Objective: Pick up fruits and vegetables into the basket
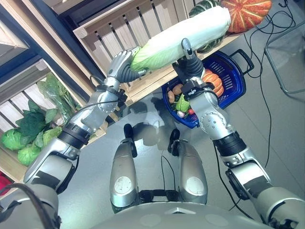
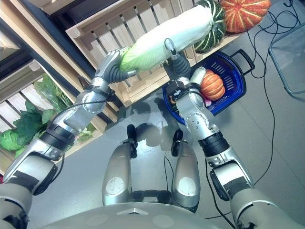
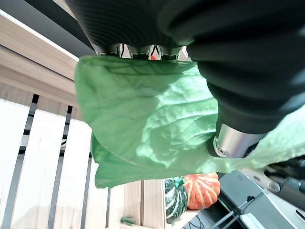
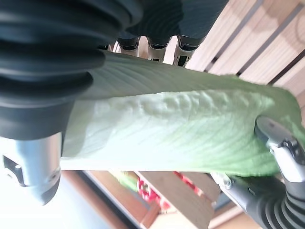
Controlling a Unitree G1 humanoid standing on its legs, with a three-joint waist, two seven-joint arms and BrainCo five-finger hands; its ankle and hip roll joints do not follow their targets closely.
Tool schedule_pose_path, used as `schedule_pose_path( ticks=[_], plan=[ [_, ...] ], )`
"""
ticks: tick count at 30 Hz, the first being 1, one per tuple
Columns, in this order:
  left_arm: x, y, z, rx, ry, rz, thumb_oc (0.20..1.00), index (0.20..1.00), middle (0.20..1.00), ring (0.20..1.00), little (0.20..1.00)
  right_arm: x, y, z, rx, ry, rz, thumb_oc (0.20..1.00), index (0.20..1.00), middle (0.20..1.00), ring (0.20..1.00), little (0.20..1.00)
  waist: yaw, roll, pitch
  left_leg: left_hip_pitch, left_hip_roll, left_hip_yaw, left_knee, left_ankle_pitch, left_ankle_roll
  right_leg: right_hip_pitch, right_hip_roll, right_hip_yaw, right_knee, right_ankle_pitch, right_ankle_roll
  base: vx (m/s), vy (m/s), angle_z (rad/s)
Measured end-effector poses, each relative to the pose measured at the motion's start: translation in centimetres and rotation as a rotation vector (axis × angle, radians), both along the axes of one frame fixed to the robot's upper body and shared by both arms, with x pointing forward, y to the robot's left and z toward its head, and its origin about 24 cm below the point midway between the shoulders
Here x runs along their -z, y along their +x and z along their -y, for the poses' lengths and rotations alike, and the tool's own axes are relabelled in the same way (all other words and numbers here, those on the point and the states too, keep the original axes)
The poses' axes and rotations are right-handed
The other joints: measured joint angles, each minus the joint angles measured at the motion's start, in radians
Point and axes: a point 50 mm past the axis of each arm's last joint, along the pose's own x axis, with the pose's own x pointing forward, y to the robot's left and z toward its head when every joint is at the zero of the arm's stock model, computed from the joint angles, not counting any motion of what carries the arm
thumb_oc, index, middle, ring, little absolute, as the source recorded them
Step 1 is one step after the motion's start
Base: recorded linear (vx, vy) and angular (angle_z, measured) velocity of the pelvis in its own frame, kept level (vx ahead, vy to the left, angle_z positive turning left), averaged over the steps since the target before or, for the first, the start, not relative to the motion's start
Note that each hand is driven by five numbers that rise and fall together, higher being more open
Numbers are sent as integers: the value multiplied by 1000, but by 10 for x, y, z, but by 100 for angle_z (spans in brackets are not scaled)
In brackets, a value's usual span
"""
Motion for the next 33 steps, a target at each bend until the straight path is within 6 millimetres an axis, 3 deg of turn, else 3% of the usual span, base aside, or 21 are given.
schedule_pose_path(
  ticks=[11, 12, 20, 22, 27, 33],
  plan=[
    [-2, -1, 3, -16, 249, 40, 200, 200, 200, 200, 200, -4, 2, 6, 24, -78, 17, 1000, 1000, 1000, 1000, 1000, -3, 0, 0, 0, -8, -1, -9, 0, 1, -1, -8, -2, -2, -3, 4, -7, 4, 1],
    [-1, -1, 4, -12, 279, 46, 200, 200, 200, 200, 200, -5, 2, 7, 41, -69, 17, 200, 200, 200, 200, 200, -3, 0, 0, 0, -10, -1, -12, 0, 2, -1, -10, -2, -3, -3, 5, -39, 38, 3],
    [1, -5, 14, -19, 405, 85, 200, 200, 200, 200, 200, -11, 3, 14, 134, -93, 69, 200, 200, 200, 200, 200, -7, 1, 0, -13, -12, 3, -19, 1, 3, -17, -12, -2, -16, -1, 7, -64, 28, -1],
    [1, -5, 14, -25, 402, 88, 1000, 1000, 1000, 1000, 1000, -13, 3, 14, 144, -105, 86, 200, 200, 200, 200, 200, -7, 2, 0, -24, -12, 7, -20, 1, 3, -30, -12, 1, -14, -1, 7, -75, 2, -5],
    [23, -9, 11, -21, 338, -23, 1000, 1000, 1000, 1000, 1000, -22, 2, 20, 201, -98, 159, 200, 200, 200, 200, 200, -11, 9, 2, -49, -13, 12, -19, 2, 3, -62, -19, 4, -2, -1, 7, -74, -2, -3],
    [78, -26, -14, -100, 136, -290, 1000, 1000, 1000, 1000, 1000, -43, 3, 54, 350, -89, 267, 200, 200, 200, 200, 200, -9, 29, 5, -55, -15, 26, -35, 6, 4, -87, -23, 11, -1, -2, 7, -65, -10, -4]
  ],
)
